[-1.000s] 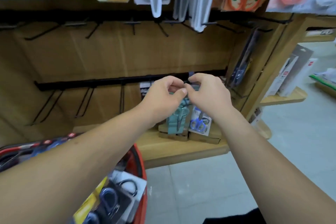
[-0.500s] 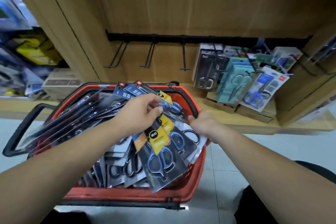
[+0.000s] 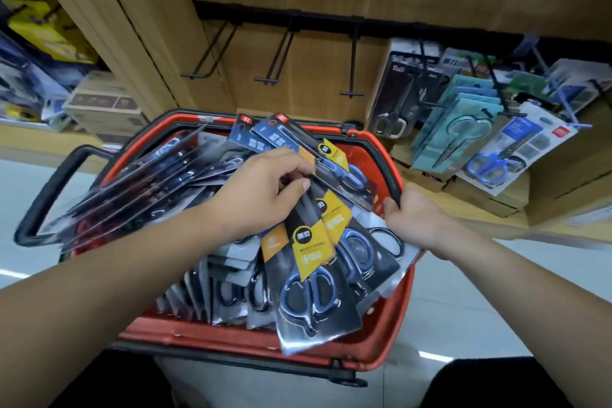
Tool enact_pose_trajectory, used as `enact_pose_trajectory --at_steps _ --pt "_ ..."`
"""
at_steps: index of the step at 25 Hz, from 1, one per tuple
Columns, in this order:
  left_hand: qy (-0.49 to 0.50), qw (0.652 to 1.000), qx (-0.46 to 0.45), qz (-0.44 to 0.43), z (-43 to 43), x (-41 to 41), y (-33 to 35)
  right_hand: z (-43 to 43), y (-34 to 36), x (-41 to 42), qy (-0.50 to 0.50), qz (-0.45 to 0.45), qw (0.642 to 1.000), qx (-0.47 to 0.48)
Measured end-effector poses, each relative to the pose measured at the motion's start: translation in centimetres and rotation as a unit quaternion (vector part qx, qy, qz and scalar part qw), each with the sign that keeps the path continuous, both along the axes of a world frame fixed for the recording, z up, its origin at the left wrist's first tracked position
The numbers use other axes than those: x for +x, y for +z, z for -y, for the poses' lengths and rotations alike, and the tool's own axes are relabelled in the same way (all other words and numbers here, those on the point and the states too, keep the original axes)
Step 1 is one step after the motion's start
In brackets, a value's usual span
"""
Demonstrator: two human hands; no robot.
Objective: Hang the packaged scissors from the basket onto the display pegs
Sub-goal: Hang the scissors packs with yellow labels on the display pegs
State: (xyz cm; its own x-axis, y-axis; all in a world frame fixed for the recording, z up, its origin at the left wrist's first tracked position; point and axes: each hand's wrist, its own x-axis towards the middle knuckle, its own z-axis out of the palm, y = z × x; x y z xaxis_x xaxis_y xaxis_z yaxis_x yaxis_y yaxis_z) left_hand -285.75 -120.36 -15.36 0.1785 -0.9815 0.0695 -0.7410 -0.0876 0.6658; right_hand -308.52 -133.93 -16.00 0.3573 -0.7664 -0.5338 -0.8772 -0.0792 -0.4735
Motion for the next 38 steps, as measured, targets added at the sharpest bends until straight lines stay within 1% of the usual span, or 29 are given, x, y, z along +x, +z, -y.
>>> enact_pose_trajectory --at_steps 2,3,5,7,8,10,12,13,15,18,20,22,24,27,29,30,31,32,33,34,36,38 --pt "0.003 0.999 0.002 0.045 -0.6 -0.4 0.4 0.8 0.2 -1.1 -0.010 -0.024 1.000 -0.003" --pt "0.010 0.996 0.006 0.088 -1.3 -0.5 1.0 1.1 0.6 -1.6 -0.022 -0.036 0.999 -0.003" --pt "0.037 0.983 0.011 0.178 -2.9 0.0 2.7 1.6 1.1 -2.3 -0.047 -0.046 0.998 0.011" --pt "0.069 0.968 0.008 0.241 -4.4 1.1 4.2 1.8 1.4 -3.0 -0.052 -0.058 0.997 0.015" --pt "0.087 0.961 0.032 0.261 -4.9 1.5 4.7 1.9 1.6 -3.3 -0.046 -0.069 0.997 0.000" --pt "0.125 0.941 0.139 0.282 -5.2 2.0 4.8 2.1 1.6 -3.5 -0.020 -0.098 0.993 -0.055" --pt "0.131 0.919 0.249 0.276 -4.6 1.8 4.1 2.5 1.3 -3.2 -0.001 -0.114 0.987 -0.109" --pt "0.123 0.913 0.290 0.261 -3.9 1.5 3.8 2.9 1.0 -2.9 0.000 -0.116 0.986 -0.122" --pt "0.112 0.912 0.322 0.230 -2.2 1.2 3.9 3.9 0.3 -2.1 -0.003 -0.108 0.985 -0.131" --pt "0.085 0.928 0.279 0.233 1.1 0.9 4.2 5.1 -0.5 -1.9 -0.006 -0.071 0.988 -0.140" --pt "0.061 0.945 0.251 0.202 3.0 0.8 4.2 5.4 -1.1 -2.5 0.005 -0.043 0.989 -0.141" --pt "0.066 0.953 0.229 0.187 4.1 0.9 3.8 5.7 -1.7 -3.2 0.021 -0.029 0.989 -0.146" --pt "0.060 0.952 0.242 0.180 4.8 0.7 3.9 6.0 -1.7 -3.5 0.027 -0.021 0.989 -0.145" --pt "0.041 0.953 0.263 0.148 4.4 -0.6 4.3 6.5 -2.0 -4.4 0.034 -0.021 0.987 -0.155" --pt "0.050 0.953 0.261 0.144 4.1 -1.8 4.0 6.8 -1.8 -5.5 0.031 -0.038 0.984 -0.169" --pt "0.066 0.954 0.242 0.165 4.1 -2.3 4.1 7.0 -1.6 -5.7 0.031 -0.050 0.981 -0.185" --pt "0.087 0.955 0.198 0.204 4.1 -3.1 4.4 7.3 -1.0 -5.6 0.036 -0.062 0.975 -0.210" --pt "0.113 0.955 0.148 0.229 3.7 -4.3 4.8 7.4 -0.5 -5.5 0.041 -0.060 0.967 -0.244" --pt "0.132 0.958 0.112 0.230 3.3 -5.9 5.0 7.3 0.0 -5.4 0.044 -0.031 0.958 -0.281" --pt "0.131 0.962 0.113 0.211 3.0 -7.3 5.0 7.2 0.4 -5.2 0.057 0.008 0.953 -0.297" --pt "0.104 0.961 0.201 0.157 2.9 -10.0 4.3 7.0 0.6 -4.9 0.124 0.068 0.955 -0.259" --pt "0.098 0.953 0.243 0.151 3.2 -11.7 3.1 7.0 0.1 -5.0 0.210 0.053 0.952 -0.218"
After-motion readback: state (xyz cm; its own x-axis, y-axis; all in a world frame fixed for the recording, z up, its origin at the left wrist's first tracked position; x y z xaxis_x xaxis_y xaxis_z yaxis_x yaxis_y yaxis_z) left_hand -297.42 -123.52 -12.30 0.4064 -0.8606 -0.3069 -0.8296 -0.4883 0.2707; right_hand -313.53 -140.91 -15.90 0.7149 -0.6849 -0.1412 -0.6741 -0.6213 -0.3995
